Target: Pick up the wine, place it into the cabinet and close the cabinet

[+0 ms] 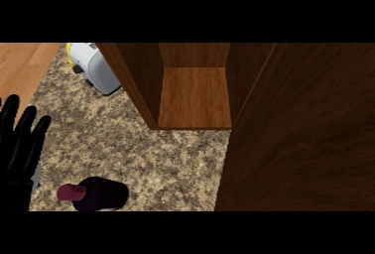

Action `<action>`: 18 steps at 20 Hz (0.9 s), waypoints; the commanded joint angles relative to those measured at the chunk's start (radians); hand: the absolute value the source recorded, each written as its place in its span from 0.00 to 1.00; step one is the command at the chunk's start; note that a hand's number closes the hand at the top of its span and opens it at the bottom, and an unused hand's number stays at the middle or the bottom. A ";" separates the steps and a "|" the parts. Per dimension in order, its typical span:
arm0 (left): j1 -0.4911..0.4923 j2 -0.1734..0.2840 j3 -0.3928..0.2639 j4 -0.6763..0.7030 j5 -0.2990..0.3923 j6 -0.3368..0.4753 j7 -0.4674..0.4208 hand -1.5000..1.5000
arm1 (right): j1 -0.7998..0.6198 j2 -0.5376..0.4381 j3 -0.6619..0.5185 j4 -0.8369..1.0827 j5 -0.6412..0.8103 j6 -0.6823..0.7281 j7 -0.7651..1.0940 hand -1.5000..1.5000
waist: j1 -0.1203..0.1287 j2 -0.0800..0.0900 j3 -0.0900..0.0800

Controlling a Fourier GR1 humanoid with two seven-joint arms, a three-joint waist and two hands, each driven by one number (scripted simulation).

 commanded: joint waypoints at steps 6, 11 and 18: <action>-0.036 0.067 0.058 -0.090 -0.083 0.036 0.118 0.00 | -0.023 -0.022 0.096 -0.151 0.143 -0.085 0.118 0.00 | -0.004 -0.001 0.000; 0.067 0.047 -0.004 -0.070 -0.081 0.043 0.010 0.00 | -0.018 -0.049 0.118 -0.170 0.159 -0.119 0.133 0.00 | -0.005 -0.001 -0.001; 0.090 0.014 -0.007 0.061 -0.057 0.065 -0.138 0.00 | -0.093 -0.093 0.151 -0.195 0.196 -0.162 0.206 0.00 | -0.014 0.000 -0.002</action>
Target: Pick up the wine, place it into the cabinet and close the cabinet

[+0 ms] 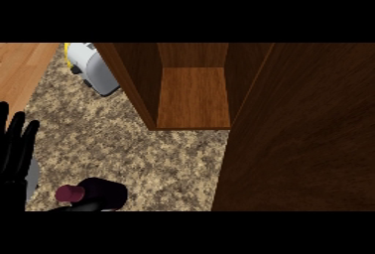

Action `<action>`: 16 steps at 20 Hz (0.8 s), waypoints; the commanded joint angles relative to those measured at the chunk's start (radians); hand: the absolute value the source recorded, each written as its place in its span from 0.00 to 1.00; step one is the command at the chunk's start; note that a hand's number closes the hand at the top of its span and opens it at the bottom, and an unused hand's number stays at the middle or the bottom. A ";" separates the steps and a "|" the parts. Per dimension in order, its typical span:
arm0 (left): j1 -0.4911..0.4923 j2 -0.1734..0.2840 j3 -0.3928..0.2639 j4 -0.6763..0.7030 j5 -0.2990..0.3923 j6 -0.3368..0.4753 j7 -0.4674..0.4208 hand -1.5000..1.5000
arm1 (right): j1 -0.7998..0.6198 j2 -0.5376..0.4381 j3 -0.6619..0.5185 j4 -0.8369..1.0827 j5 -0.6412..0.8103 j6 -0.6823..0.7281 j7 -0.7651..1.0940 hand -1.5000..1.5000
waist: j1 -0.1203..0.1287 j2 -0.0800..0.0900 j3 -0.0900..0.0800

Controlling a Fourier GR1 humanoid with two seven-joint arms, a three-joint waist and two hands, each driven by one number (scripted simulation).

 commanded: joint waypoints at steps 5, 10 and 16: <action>0.114 -0.051 -0.013 0.087 0.033 -0.006 -0.198 0.00 | 0.039 -0.049 0.100 -0.142 0.169 -0.046 0.042 0.00 | -0.003 0.001 0.000; 0.216 -0.039 0.011 0.091 0.093 -0.046 -0.293 0.00 | -0.066 -0.055 0.064 -0.144 0.174 -0.092 0.124 0.00 | 0.004 0.001 -0.001; 0.335 -0.071 0.032 0.223 0.151 -0.083 -0.515 0.00 | -0.039 -0.087 0.110 -0.126 0.189 -0.114 0.085 0.00 | 0.003 0.000 -0.001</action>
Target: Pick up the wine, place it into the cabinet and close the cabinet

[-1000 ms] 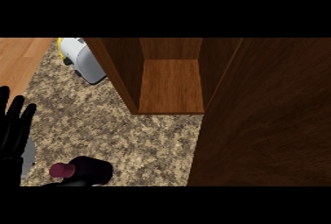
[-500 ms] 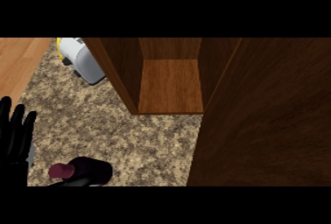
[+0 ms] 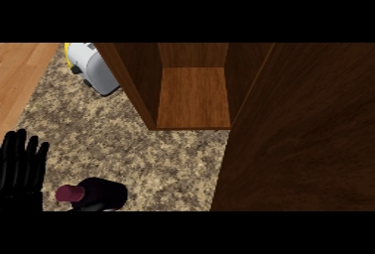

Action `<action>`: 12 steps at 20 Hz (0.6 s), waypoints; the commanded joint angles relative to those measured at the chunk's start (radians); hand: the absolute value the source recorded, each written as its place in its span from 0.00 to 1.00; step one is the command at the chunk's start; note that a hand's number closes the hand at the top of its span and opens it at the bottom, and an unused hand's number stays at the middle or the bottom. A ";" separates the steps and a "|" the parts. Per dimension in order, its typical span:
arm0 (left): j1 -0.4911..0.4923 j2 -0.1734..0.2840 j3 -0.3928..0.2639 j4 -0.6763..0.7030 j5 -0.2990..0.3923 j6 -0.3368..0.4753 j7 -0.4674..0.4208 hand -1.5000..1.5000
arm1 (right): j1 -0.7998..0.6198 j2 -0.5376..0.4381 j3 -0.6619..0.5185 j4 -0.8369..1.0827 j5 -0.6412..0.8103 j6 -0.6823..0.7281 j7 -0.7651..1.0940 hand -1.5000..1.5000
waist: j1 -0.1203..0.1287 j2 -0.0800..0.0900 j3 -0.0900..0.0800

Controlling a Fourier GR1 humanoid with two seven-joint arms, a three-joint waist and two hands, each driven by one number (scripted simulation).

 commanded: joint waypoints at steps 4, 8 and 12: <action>0.148 -0.015 0.061 0.090 0.087 -0.048 -0.226 0.00 | 0.023 -0.067 0.005 -0.198 0.118 -0.022 0.085 0.00 | 0.002 -0.002 0.000; 0.164 -0.036 0.061 0.194 0.108 -0.085 -0.336 0.00 | -0.051 -0.053 -0.020 -0.163 0.102 -0.050 0.121 0.00 | 0.004 0.001 0.000; 0.207 -0.039 0.095 0.254 0.160 -0.128 -0.404 0.00 | 0.001 -0.093 0.023 -0.199 0.123 -0.063 0.120 0.00 | -0.001 0.000 0.000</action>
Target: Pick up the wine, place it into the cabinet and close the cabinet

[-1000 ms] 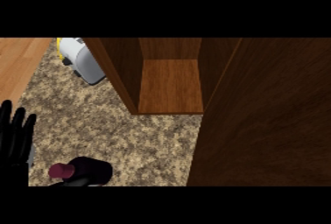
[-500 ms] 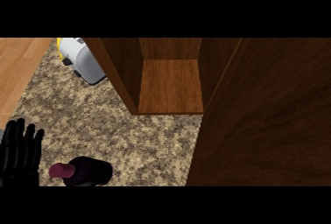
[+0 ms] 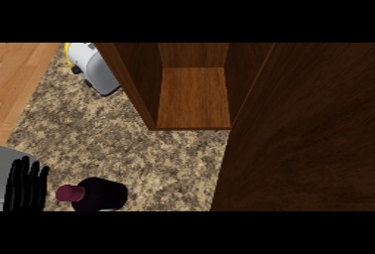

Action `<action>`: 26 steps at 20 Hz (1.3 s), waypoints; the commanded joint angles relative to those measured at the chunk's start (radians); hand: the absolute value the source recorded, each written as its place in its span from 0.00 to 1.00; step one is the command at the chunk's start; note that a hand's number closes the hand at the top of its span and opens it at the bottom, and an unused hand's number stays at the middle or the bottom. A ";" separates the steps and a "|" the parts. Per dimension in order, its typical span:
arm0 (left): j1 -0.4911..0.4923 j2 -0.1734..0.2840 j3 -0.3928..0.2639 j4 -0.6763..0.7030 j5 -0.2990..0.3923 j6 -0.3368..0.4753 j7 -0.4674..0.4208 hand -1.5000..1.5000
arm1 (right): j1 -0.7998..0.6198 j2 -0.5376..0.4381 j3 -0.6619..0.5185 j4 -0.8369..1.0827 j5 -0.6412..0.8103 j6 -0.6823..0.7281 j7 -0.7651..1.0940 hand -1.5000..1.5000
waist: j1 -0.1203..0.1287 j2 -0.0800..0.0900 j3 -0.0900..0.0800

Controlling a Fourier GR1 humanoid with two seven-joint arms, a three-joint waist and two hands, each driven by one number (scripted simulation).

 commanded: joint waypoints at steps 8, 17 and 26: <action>-0.014 -0.014 0.074 0.301 0.072 -0.084 -0.210 0.00 | 0.037 -0.057 0.047 -0.179 0.120 -0.037 0.055 0.00 | -0.011 0.001 0.000; -0.026 -0.032 0.099 0.444 0.095 -0.095 -0.365 0.00 | 0.020 -0.068 0.124 -0.186 0.170 -0.098 0.080 0.00 | -0.009 0.000 0.000; -0.127 -0.009 0.131 0.627 0.179 -0.213 -0.361 0.00 | -0.042 -0.105 0.105 -0.174 0.169 -0.135 0.117 0.00 | -0.010 0.001 0.000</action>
